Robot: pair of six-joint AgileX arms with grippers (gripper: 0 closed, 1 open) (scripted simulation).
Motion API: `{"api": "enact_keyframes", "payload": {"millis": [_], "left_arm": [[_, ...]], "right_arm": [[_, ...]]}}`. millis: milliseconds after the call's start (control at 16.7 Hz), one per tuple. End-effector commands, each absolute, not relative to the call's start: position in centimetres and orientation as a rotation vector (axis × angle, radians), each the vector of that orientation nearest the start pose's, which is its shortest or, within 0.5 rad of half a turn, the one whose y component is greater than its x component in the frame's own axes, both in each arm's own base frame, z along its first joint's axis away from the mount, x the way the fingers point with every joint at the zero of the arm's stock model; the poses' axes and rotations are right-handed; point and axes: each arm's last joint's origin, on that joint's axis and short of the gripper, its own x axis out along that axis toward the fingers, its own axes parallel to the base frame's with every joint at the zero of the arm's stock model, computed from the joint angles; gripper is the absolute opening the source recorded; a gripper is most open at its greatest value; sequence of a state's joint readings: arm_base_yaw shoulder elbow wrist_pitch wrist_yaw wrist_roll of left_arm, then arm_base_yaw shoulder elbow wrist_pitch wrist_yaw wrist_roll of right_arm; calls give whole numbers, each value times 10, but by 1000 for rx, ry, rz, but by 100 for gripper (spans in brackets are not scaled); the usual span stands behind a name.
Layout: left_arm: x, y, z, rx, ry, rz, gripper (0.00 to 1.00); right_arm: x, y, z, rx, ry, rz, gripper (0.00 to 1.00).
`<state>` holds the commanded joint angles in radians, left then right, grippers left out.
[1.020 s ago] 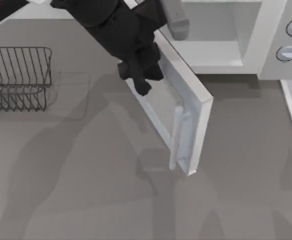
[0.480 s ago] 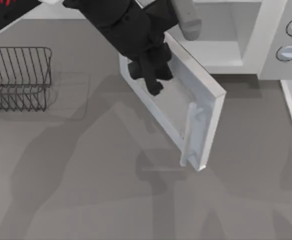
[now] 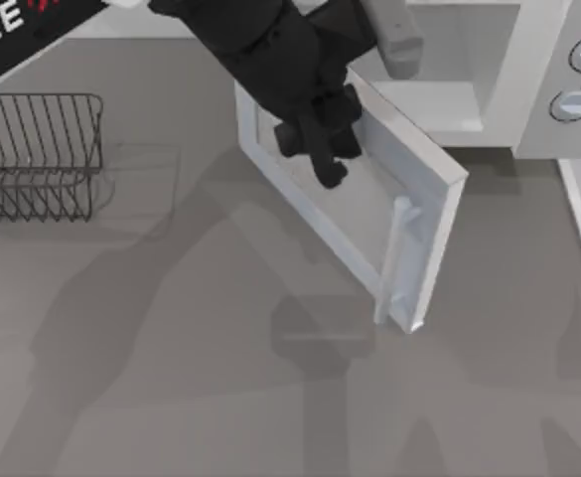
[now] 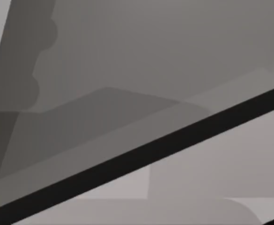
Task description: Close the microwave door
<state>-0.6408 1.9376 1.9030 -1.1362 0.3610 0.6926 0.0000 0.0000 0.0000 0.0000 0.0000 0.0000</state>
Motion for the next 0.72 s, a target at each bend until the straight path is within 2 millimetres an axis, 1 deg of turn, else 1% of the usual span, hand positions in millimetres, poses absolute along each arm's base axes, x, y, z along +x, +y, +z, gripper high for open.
{"api": "enact_keyframes", "payload": {"millis": [120, 360, 420, 600, 720], "left_arm": [[321, -251, 309, 718, 859, -1260, 0], [321, -250, 310, 718, 856, -1260, 0], [319, -254, 310, 728, 837, -1276, 0], [308, -271, 321, 747, 723, -1334, 0], [300, -277, 334, 752, 644, -1361, 0]], "right_arm": [[106, -1, 160, 0, 0, 0, 100], [106, -1, 160, 0, 0, 0, 100], [106, -1, 160, 0, 0, 0, 100], [106, -1, 160, 0, 0, 0, 100], [106, -1, 160, 0, 0, 0, 100]]}}
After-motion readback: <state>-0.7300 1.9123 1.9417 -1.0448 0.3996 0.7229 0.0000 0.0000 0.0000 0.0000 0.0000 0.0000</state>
